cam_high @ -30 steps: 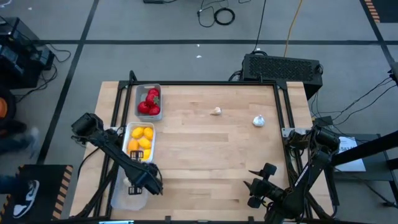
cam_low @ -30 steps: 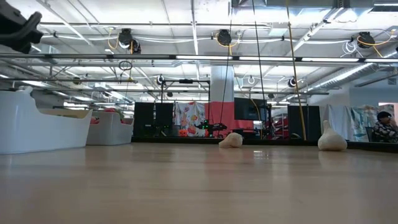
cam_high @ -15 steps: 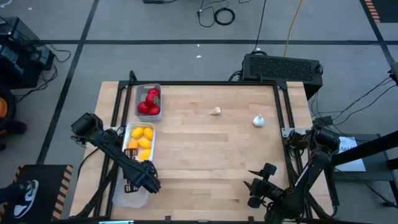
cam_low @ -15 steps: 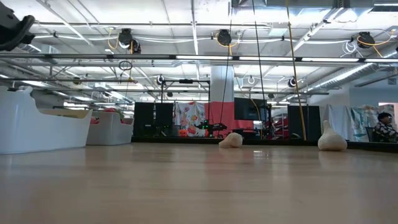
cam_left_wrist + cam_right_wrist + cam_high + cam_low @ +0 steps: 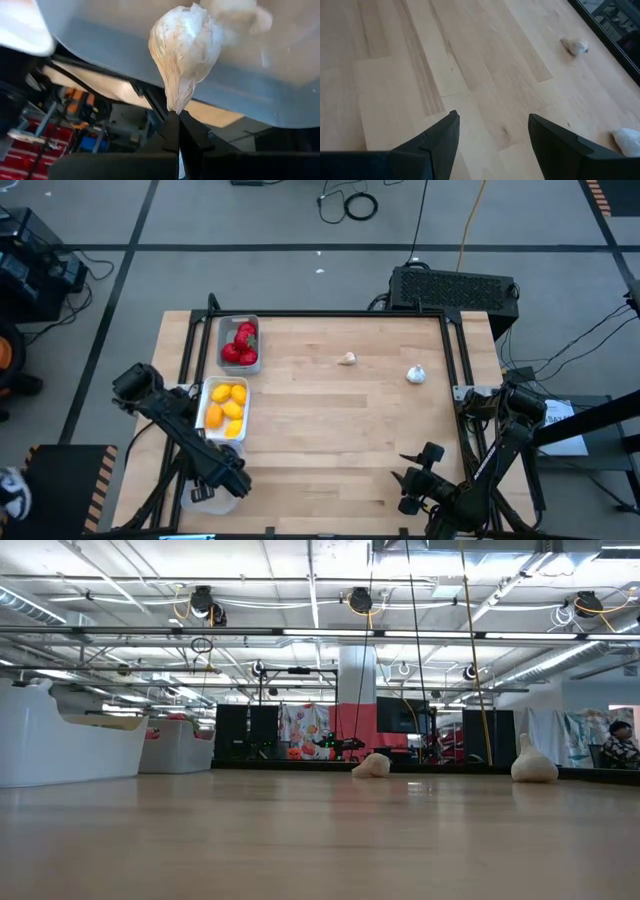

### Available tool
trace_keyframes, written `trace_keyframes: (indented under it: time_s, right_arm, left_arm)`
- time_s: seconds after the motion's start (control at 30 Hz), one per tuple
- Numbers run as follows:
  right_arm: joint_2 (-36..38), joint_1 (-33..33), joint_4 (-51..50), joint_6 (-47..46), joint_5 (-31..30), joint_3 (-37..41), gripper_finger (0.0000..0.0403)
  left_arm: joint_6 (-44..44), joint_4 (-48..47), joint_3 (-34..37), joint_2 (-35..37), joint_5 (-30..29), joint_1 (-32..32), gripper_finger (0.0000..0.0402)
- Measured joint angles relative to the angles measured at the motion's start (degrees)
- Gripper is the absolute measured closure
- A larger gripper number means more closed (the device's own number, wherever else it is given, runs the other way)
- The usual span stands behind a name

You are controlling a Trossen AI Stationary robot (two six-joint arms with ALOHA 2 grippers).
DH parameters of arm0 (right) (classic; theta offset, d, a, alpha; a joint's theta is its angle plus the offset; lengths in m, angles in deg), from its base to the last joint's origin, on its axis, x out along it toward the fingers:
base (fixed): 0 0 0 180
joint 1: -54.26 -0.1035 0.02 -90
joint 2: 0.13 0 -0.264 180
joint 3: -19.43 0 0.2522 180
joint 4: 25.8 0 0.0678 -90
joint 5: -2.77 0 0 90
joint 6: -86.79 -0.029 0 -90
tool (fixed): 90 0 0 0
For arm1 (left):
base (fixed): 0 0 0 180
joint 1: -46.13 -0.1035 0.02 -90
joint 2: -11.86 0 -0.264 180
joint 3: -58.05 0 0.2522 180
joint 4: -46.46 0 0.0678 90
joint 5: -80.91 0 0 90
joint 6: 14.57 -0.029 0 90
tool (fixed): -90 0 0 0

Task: Sort produce into baskets
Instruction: Put the garlic into the transparent bin

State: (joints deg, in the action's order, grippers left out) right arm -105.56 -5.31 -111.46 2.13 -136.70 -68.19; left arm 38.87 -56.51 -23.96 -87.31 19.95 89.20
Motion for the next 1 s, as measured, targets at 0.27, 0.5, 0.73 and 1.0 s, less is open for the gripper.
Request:
trace_keyframes:
  time_s: [0.27,0.5,0.73,1.0]
  right_arm:
    - [0.0,0.0,0.3,0.0,0.0,0.0,0.0177]
    - [0.0,0.0,0.3,0.0,0.0,0.0,0.0177]
    - [0.0,0.0,0.4,-0.1,0.0,0.0,0.0177]
    - [0.0,0.0,0.8,-0.1,0.0,0.0,0.0177]
  left_arm:
    - [4.8,-0.7,0.0,0.0,7.3,2.2,0.0398]
    - [6.1,0.7,0.0,0.0,9.7,3.1,0.0398]
    - [3.0,7.3,0.0,0.0,-2.9,2.9,0.0398]
    - [3.2,7.4,0.0,0.0,-6.9,1.5,0.0386]
